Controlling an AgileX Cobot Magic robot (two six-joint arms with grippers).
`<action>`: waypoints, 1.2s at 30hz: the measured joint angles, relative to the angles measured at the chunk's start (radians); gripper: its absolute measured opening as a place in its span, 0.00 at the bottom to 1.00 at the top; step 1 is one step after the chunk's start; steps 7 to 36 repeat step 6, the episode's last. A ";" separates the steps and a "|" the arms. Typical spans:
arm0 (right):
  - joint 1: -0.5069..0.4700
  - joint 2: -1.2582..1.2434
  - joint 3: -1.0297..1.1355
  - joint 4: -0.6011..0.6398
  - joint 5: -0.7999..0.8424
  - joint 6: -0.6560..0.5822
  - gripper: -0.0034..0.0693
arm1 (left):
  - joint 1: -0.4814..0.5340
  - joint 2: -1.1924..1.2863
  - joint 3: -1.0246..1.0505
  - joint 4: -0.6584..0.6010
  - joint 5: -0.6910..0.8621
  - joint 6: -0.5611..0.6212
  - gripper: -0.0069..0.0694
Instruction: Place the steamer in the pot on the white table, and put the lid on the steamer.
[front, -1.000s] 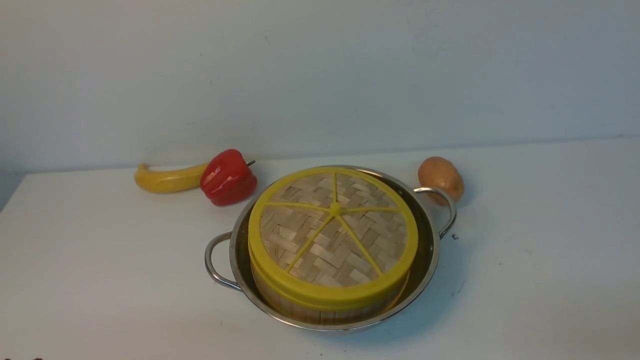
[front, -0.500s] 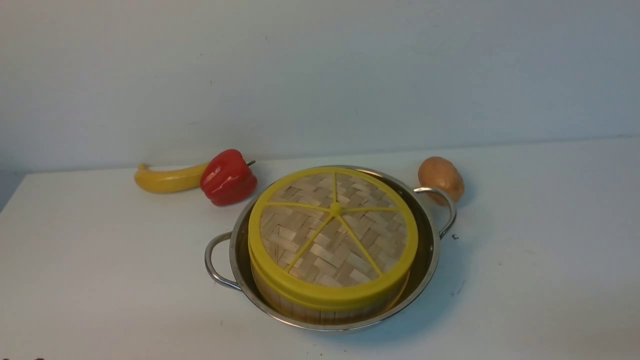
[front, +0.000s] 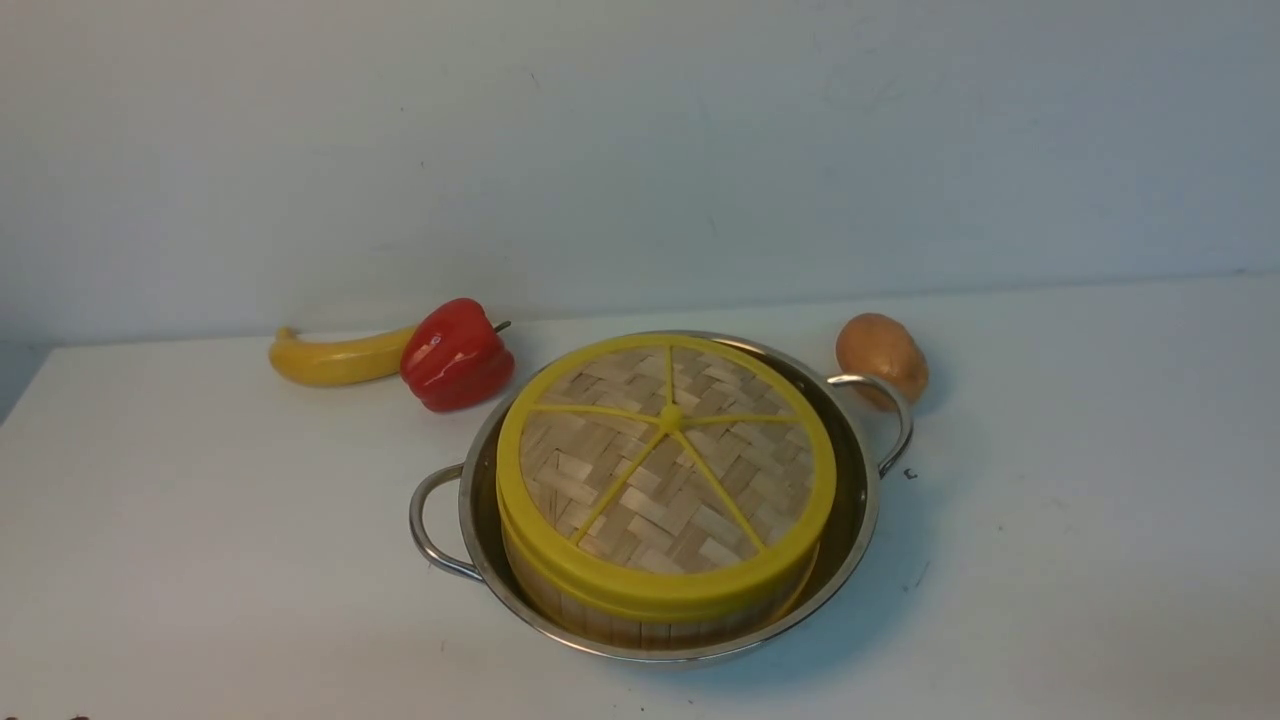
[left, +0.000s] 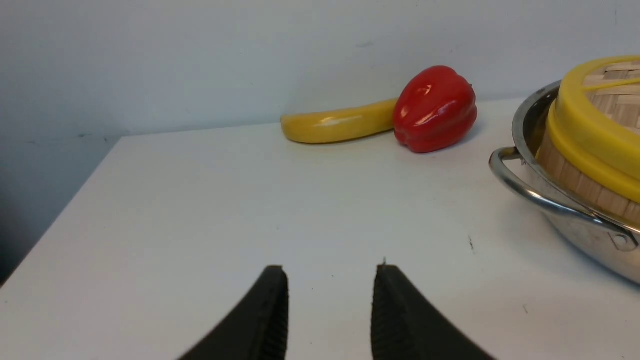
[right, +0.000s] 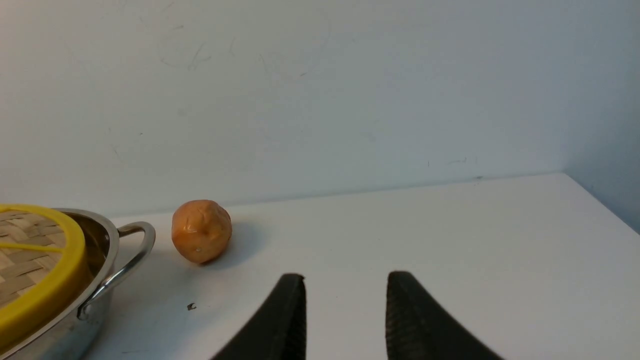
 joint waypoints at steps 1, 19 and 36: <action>0.000 0.000 0.000 0.000 0.000 -0.001 0.38 | 0.000 0.000 0.000 0.000 0.000 0.000 0.39; 0.000 0.000 0.000 0.000 0.000 -0.001 0.38 | 0.000 0.000 0.000 0.000 0.000 0.000 0.41; 0.000 0.000 0.000 0.000 0.000 -0.001 0.38 | 0.000 0.000 0.000 0.000 0.000 0.000 0.41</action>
